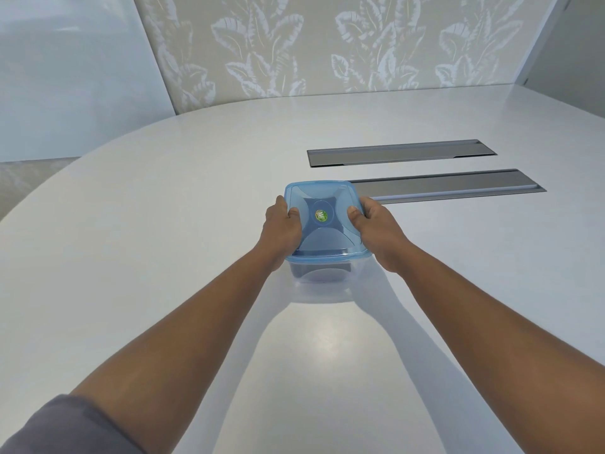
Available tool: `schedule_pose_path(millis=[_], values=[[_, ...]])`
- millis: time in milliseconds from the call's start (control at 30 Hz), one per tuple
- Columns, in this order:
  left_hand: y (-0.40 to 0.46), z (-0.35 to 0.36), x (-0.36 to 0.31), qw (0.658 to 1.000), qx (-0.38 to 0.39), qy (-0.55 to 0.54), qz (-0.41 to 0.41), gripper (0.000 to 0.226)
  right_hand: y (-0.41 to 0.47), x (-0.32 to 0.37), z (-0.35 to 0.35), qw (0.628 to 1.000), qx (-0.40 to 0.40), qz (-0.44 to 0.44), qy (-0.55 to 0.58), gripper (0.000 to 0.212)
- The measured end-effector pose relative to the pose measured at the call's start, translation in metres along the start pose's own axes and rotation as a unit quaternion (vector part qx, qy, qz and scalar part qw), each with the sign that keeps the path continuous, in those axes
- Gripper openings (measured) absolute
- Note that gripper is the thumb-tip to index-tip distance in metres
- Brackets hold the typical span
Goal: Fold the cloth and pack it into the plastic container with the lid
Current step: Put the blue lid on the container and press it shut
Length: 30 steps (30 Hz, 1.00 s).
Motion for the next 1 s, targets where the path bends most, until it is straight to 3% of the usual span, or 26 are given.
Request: schedule_pose_path(millis=[200,533,733,1000], values=[[0.005,0.001,0.003,0.998,-0.008,0.049,-0.041,0.039,0.006,-0.003,-0.002,0.999,-0.003,0.033,0.016,0.022],[0.015,0.003,0.002,0.996,-0.006,0.093,-0.009,0.054,0.004,0.003,-0.005,0.985,-0.05,-0.037,-0.161,0.026],[0.043,-0.002,-0.014,0.995,-0.017,0.096,0.014,0.046,0.006,0.008,-0.001,0.964,-0.031,-0.066,-0.257,0.04],[0.074,-0.009,-0.007,0.996,-0.071,0.05,-0.031,0.034,0.026,0.027,0.005,0.901,-0.023,-0.053,-0.43,0.029]])
Point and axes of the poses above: each hand's wrist, its own y-axis towards the middle knuckle, its own z-axis out of the palm, x = y × z, the point moved 9 cm from there along y, towards the middle knuckle, and after that the axes turned 15 degrees about -y, right-handed, at the moved point
